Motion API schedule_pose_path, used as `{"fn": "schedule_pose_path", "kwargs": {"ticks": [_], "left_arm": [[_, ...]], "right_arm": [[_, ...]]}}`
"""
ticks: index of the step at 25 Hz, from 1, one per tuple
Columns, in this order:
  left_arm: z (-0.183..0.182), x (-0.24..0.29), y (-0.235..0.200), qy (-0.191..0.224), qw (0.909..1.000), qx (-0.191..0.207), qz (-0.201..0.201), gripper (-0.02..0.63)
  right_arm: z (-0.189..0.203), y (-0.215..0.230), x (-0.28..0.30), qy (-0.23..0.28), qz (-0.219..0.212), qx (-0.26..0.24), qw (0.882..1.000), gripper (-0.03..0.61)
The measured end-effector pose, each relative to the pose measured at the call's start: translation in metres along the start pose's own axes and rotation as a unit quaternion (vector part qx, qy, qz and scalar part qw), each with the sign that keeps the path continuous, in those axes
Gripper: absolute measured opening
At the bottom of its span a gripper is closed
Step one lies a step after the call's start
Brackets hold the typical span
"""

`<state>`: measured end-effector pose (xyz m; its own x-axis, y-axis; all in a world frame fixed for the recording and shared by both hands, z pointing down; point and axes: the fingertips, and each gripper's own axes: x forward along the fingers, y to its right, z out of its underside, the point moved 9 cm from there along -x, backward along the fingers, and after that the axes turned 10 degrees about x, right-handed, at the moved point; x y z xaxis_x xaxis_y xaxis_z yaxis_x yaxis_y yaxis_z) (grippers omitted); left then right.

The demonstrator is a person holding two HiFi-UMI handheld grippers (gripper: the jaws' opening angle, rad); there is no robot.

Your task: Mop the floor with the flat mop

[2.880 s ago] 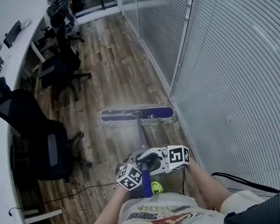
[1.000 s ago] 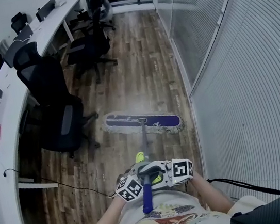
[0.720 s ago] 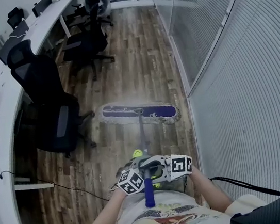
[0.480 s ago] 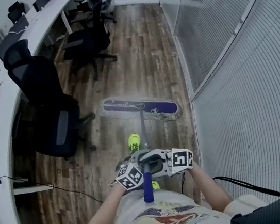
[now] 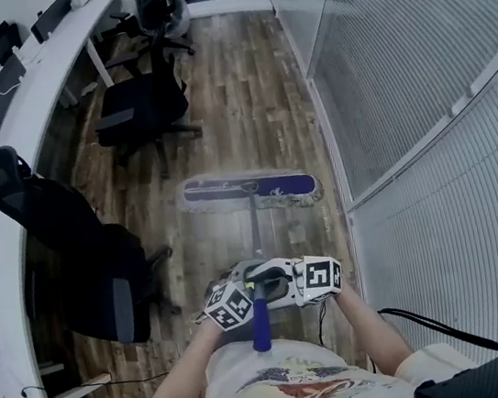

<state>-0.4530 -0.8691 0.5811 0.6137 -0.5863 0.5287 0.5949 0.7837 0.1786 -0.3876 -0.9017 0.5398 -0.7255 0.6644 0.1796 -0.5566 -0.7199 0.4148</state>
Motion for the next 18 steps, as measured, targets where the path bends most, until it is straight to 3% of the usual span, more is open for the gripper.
{"fn": "schedule_pose_path", "kwargs": {"ticks": [5, 11, 14, 18], "left_arm": [[0.02, 0.014, -0.132, 0.017, 0.9997, -0.014, -0.008, 0.189], [0.034, 0.05, -0.246, 0.013, 0.9999, 0.0, -0.005, 0.189], [0.036, 0.06, -0.275, 0.016, 0.9999, 0.004, -0.004, 0.189], [0.035, 0.066, -0.271, 0.01, 0.9999, 0.008, 0.003, 0.189]], "right_arm": [[-0.053, 0.123, -0.014, 0.012, -0.003, 0.002, 1.0, 0.25], [-0.087, 0.231, -0.045, 0.001, 0.015, -0.001, 1.0, 0.251], [-0.097, 0.258, -0.053, -0.004, 0.022, -0.001, 1.0, 0.251], [-0.092, 0.256, -0.057, -0.01, 0.026, 0.003, 1.0, 0.252]]}}
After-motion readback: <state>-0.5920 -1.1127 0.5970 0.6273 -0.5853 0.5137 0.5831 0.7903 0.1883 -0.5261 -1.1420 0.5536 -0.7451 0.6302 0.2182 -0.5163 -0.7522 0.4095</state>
